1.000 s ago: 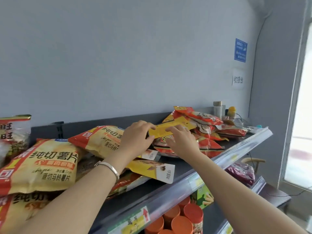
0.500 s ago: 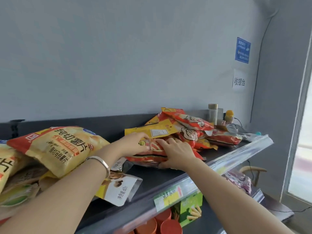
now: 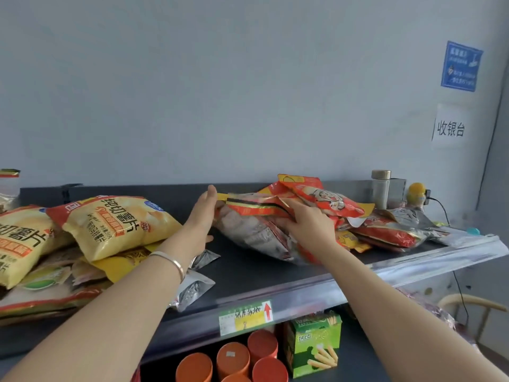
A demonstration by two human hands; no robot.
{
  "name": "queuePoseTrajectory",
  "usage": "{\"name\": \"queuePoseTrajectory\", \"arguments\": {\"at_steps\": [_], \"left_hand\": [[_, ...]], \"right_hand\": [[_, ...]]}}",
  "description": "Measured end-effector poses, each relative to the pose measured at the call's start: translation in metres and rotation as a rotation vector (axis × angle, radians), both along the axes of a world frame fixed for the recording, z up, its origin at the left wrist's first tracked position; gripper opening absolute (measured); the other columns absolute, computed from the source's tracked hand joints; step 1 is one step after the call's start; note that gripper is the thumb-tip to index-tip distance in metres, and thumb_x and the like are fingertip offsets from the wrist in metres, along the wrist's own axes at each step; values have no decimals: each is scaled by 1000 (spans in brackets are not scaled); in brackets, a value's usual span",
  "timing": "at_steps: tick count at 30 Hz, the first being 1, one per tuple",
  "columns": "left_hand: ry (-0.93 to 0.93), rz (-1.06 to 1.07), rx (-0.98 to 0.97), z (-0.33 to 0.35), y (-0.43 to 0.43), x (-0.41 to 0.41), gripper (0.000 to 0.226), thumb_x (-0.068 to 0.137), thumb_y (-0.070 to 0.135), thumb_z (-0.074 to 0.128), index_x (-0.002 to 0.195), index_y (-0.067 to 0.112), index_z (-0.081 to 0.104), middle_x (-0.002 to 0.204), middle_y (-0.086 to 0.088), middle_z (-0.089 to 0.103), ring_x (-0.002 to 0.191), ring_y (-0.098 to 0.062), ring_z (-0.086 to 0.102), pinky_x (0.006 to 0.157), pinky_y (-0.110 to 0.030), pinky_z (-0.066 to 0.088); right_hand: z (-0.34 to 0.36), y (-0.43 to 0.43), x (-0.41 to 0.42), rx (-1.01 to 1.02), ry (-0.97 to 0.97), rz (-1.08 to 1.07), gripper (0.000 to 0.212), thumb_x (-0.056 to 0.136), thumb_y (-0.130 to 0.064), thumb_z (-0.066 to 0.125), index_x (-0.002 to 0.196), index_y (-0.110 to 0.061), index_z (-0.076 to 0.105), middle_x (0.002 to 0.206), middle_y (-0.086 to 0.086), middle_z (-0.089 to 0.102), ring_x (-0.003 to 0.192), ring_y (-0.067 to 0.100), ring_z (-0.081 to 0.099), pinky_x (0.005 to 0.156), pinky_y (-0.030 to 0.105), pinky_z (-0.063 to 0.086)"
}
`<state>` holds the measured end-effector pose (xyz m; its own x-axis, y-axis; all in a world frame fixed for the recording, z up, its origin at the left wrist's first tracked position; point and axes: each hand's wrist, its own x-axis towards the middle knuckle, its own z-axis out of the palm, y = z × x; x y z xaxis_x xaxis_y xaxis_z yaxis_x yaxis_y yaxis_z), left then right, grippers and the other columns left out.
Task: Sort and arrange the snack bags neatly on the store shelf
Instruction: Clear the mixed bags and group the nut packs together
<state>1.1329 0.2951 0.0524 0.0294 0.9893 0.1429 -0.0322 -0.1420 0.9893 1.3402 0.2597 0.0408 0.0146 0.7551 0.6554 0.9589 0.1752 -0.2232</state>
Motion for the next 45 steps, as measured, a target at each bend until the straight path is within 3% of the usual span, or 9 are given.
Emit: {"name": "queuePoseTrajectory", "arguments": {"at_steps": [7, 10, 13, 21, 25, 31, 36, 41, 45], "left_hand": [[57, 91, 387, 23, -17, 6, 46, 100, 41, 33, 142, 23, 33, 146, 1, 35, 135, -19, 32, 108, -46, 31], [-9, 221, 602, 40, -29, 2, 18, 101, 25, 37, 111, 29, 51, 98, 14, 42, 93, 7, 44, 91, -24, 35], [3, 222, 615, 50, -34, -2, 22, 101, 29, 37, 121, 33, 45, 117, 2, 38, 113, -5, 37, 94, -23, 29], [-310, -125, 47, 38, -35, -12, 61, 91, 66, 20, 116, 21, 53, 106, -9, 63, 94, -28, 61, 84, -47, 49], [-324, -223, -288, 17, -22, -26, 85, 78, 78, 39, 130, 12, 50, 128, -23, 53, 113, -47, 53, 82, -55, 48], [72, -76, -148, 1, -26, -29, 54, 83, 48, 59, 119, 8, 57, 122, -7, 59, 109, -22, 56, 87, -25, 41], [55, -90, -245, -10, -28, -31, 18, 85, 8, 64, 102, 5, 59, 65, -9, 72, 58, -21, 68, 47, -26, 53], [-66, -52, -23, -14, -32, -31, 40, 84, 9, 65, 121, 15, 50, 93, -8, 67, 78, -22, 64, 59, -30, 47], [-127, -6, 140, -12, -36, -37, 43, 84, 16, 65, 123, 22, 47, 105, -2, 65, 86, -20, 65, 64, -30, 50]], "right_hand": [[39, -4, -3, 44, 496, 194, 33, 86, -53, 59, 91, -21, 60, 82, 4, 69, 80, 26, 65, 72, 41, 52], [52, -10, -13, 115, 661, 299, 27, 87, -46, 63, 92, -19, 61, 84, 1, 70, 82, 25, 68, 77, 44, 55], [64, -15, -24, 191, 758, 355, 23, 89, -43, 62, 96, -21, 59, 89, -4, 69, 86, 21, 68, 82, 47, 56], [54, -30, -39, 323, 36, -134, 35, 99, -42, 42, 131, -26, 46, 105, 4, 64, 91, 32, 61, 61, 32, 34], [28, -24, -29, 113, -115, 111, 49, 90, -59, 43, 135, -39, 46, 124, -3, 61, 111, 25, 59, 75, 35, 44], [15, -26, -26, -612, 480, 502, 78, 87, -72, 15, 130, -23, 58, 134, 3, 55, 121, 19, 50, 103, 38, 32], [-10, 0, -12, -513, 322, 152, 61, 96, -57, 33, 142, -18, 44, 143, 12, 48, 127, 30, 47, 107, 44, 38], [-21, 10, -5, -363, 755, 199, 81, 86, -59, 56, 150, -23, 21, 140, 8, 49, 123, 31, 53, 104, 43, 42], [-15, 13, -8, -264, 1126, 403, 82, 71, -52, 77, 137, -19, 42, 121, 2, 65, 100, 24, 68, 88, 42, 56]]}}
